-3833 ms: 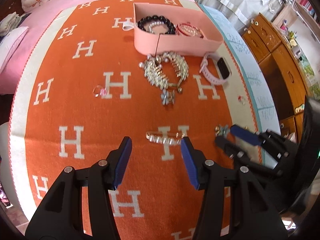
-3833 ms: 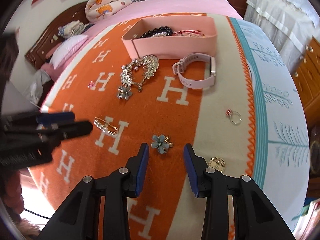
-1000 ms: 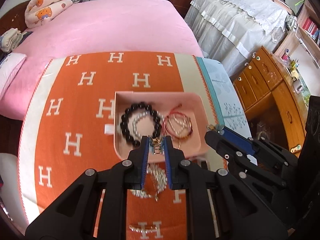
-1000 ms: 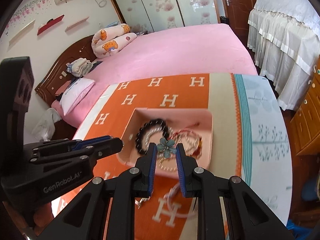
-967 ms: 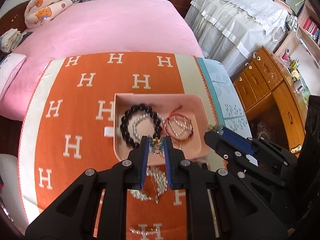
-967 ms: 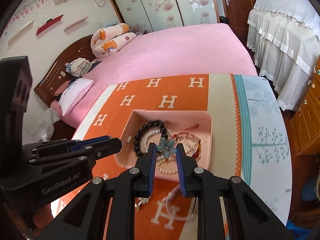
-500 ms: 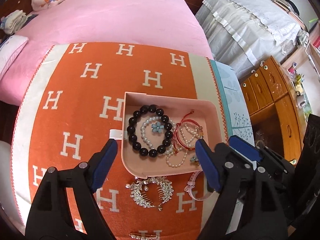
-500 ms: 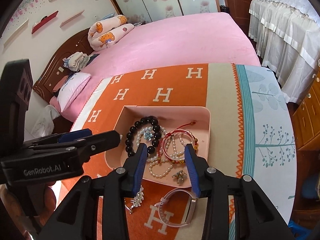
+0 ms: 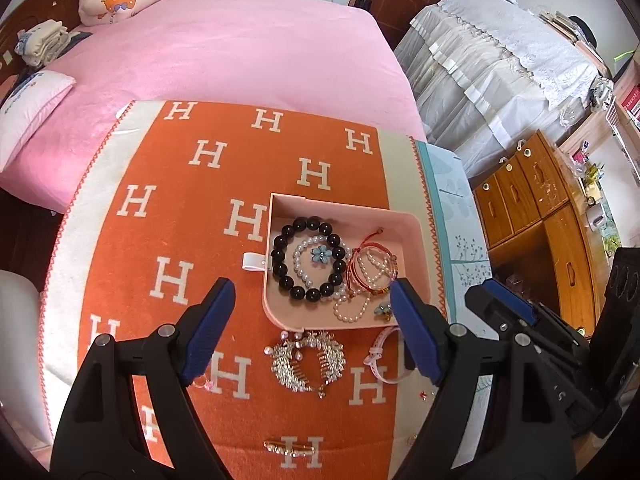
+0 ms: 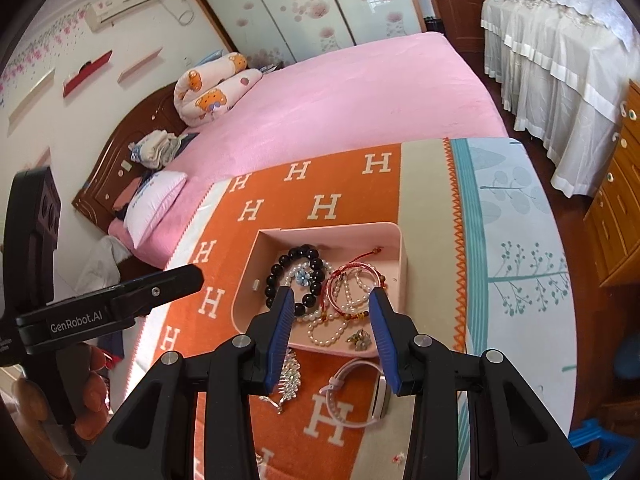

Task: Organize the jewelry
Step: 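Move the right tool to the white smartwatch while the left tool returns to the silver comb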

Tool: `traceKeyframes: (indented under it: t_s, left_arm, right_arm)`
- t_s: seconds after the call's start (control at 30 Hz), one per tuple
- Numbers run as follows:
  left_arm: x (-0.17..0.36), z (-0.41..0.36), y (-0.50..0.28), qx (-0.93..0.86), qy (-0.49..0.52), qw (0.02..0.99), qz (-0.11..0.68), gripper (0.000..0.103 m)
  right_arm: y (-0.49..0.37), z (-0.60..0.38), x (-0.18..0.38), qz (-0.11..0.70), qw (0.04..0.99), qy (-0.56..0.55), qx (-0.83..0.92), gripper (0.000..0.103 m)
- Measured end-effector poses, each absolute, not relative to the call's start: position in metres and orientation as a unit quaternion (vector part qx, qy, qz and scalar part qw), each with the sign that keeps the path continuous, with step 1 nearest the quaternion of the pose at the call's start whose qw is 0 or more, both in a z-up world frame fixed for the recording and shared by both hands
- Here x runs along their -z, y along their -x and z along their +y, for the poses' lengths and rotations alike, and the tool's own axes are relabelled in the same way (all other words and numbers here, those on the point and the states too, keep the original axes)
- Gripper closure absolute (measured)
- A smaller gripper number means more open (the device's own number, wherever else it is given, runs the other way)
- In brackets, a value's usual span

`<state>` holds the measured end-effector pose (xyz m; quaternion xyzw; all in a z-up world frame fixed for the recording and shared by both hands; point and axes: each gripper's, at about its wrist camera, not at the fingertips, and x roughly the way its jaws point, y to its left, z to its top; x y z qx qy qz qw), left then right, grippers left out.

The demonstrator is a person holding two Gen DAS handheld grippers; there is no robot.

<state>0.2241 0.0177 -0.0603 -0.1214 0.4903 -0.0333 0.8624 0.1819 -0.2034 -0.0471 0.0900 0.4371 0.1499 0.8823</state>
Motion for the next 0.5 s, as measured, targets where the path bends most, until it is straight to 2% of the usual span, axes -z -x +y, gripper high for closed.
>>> traceKeyframes:
  t_s: [0.5]
  left_arm:
    - [0.041, 0.026, -0.171, 0.032, 0.124, 0.859, 0.496, 0.025]
  right_arm:
    - [-0.120, -0.222, 0.021, 0.433, 0.887, -0.109, -0.119, 0.064]
